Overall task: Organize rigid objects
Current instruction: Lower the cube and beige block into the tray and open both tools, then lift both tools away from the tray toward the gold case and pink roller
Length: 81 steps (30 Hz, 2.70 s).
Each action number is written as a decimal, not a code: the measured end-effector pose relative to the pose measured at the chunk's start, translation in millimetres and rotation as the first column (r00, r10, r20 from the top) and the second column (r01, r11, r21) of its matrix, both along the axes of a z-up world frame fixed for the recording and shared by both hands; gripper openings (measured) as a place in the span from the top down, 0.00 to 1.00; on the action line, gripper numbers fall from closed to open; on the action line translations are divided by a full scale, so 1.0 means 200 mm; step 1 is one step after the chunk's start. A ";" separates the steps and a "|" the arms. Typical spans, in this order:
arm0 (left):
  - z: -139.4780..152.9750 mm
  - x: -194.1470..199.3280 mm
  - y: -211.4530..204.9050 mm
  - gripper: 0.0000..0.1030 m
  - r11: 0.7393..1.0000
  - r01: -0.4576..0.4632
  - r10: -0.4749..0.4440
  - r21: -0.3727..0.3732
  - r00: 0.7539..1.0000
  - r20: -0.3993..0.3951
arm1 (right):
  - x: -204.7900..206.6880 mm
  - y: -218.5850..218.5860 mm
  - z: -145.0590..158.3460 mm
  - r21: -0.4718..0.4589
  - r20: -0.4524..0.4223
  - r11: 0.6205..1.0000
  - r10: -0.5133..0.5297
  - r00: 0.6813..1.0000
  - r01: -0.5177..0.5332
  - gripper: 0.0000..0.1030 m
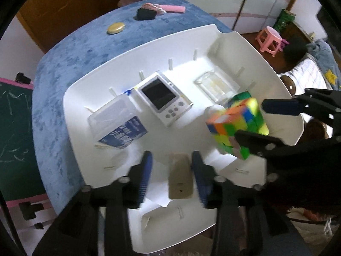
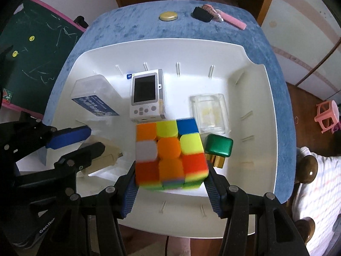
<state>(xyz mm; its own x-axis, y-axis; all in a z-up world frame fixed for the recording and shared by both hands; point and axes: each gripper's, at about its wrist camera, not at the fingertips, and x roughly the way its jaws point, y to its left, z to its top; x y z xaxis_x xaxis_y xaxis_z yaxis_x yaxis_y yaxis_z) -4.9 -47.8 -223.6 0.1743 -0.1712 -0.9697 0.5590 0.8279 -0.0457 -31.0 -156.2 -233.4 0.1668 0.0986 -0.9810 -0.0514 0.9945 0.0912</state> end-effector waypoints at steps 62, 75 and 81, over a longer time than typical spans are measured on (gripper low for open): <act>0.64 0.36 -0.05 0.32 0.988 -0.076 0.102 -0.132 0.974 0.202 | 0.22 -0.15 0.66 -0.045 0.258 0.999 0.011 0.966 0.001 0.41; 0.68 0.79 -0.07 0.32 0.982 -0.163 0.180 -0.094 0.960 0.215 | 0.56 -0.32 0.72 -0.026 0.295 1.000 0.021 0.955 -0.014 0.41; 0.66 0.98 -0.13 0.32 0.980 -0.175 0.191 -0.098 0.962 0.194 | 0.75 -0.42 0.71 -0.059 0.308 0.998 0.039 0.951 -0.022 0.41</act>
